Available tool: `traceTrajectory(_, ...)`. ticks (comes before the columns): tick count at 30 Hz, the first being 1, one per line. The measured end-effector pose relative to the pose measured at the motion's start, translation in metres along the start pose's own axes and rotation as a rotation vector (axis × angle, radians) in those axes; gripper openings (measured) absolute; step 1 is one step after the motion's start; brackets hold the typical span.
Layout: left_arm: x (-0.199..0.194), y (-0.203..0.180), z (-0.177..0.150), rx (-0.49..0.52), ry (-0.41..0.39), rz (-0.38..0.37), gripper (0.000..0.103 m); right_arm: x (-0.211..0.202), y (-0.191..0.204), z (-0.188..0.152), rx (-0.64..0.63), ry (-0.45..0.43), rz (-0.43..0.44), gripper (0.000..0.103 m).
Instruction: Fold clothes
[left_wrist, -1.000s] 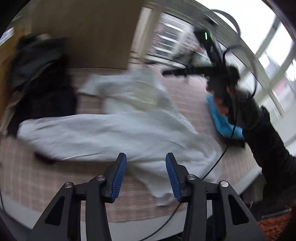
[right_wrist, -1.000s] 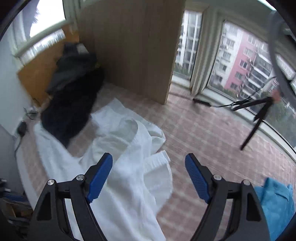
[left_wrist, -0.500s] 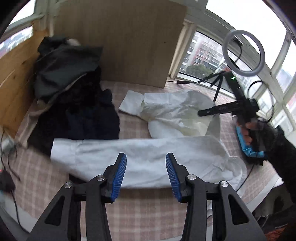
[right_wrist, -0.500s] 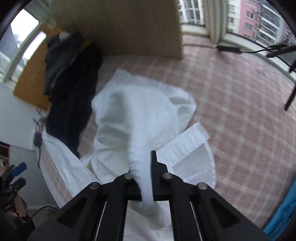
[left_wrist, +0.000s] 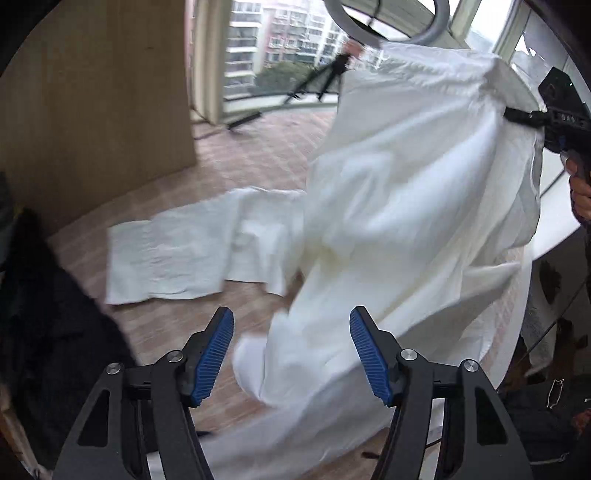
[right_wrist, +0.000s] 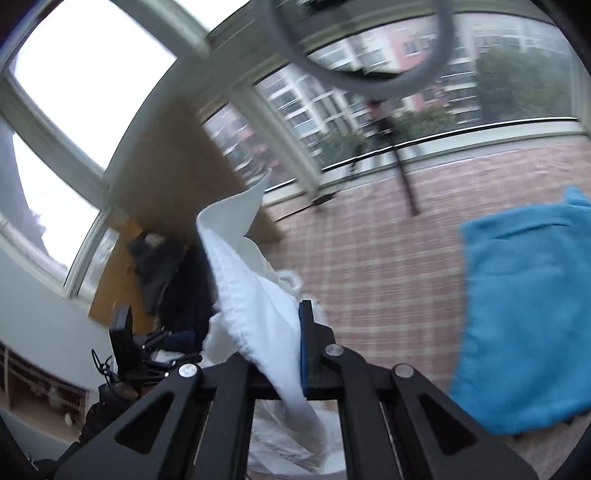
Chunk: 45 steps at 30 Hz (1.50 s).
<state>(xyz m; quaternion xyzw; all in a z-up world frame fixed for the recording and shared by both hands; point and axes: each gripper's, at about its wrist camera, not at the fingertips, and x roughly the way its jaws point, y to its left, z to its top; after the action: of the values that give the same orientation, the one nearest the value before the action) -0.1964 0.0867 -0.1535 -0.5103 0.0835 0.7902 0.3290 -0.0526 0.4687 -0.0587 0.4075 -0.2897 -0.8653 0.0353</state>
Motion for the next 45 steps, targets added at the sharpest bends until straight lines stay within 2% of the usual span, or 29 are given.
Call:
traceTrajectory(2, 0.015, -0.026, -0.007, 0.059, 0.042, -0.052, 0.063, -0.024, -0.026, -0.006, 0.068, -0.026, -0.027, 0.003)
traceTrajectory(6, 0.038, -0.077, -0.043, 0.102, 0.154, -0.183, 0.063, -0.068, -0.074, -0.03, 0.16, -0.075, -0.128, 0.003)
traceTrajectory(8, 0.038, -0.105, -0.065, 0.153, 0.185, -0.191, 0.063, -0.077, -0.091, -0.043, 0.184, -0.062, -0.172, 0.003)
traceTrajectory(9, 0.034, -0.119, -0.074, 0.202, 0.182, -0.159, 0.063, -0.078, -0.097, -0.05, 0.195, -0.05, -0.186, 0.003)
traceTrajectory(11, 0.023, -0.131, -0.08, 0.236, 0.159, -0.124, 0.063, -0.078, -0.103, -0.059, 0.21, -0.038, -0.184, 0.003)
traceTrajectory(18, -0.014, -0.147, -0.064, 0.252, 0.082, -0.096, 0.063, -0.087, -0.091, -0.061, 0.157, -0.059, -0.141, 0.003)
traceTrajectory(23, -0.019, -0.169, -0.03, 0.341, -0.003, -0.054, 0.063, -0.109, -0.083, -0.074, 0.122, -0.073, -0.135, 0.003)
traceTrajectory(29, -0.011, -0.164, 0.028, 0.365, -0.049, -0.035, 0.063, -0.151, -0.091, -0.104, 0.162, -0.128, -0.128, 0.003)
traceTrajectory(32, 0.002, -0.162, 0.046, 0.425, -0.004, 0.033, 0.062, -0.157, -0.102, -0.112, 0.189, -0.132, -0.14, 0.003)
traceTrajectory(35, -0.014, -0.16, 0.049, 0.429, 0.024, -0.037, 0.062, -0.155, -0.108, -0.117, 0.199, -0.131, -0.162, 0.003)
traceTrajectory(37, -0.026, -0.155, 0.039, 0.415, 0.048, -0.068, 0.063, -0.153, -0.111, -0.117, 0.19, -0.14, -0.185, 0.003)
traceTrajectory(40, -0.033, -0.147, 0.013, 0.423, 0.121, -0.022, 0.063, -0.148, -0.12, -0.114, 0.202, -0.123, -0.18, 0.003)
traceTrajectory(42, -0.046, -0.145, 0.01, 0.41, 0.124, -0.012, 0.062, -0.143, -0.124, -0.113, 0.2, -0.109, -0.183, 0.003)
traceTrajectory(45, -0.075, -0.153, 0.025, 0.399, 0.036, -0.007, 0.064, -0.139, -0.128, -0.11, 0.202, -0.096, -0.185, 0.003)
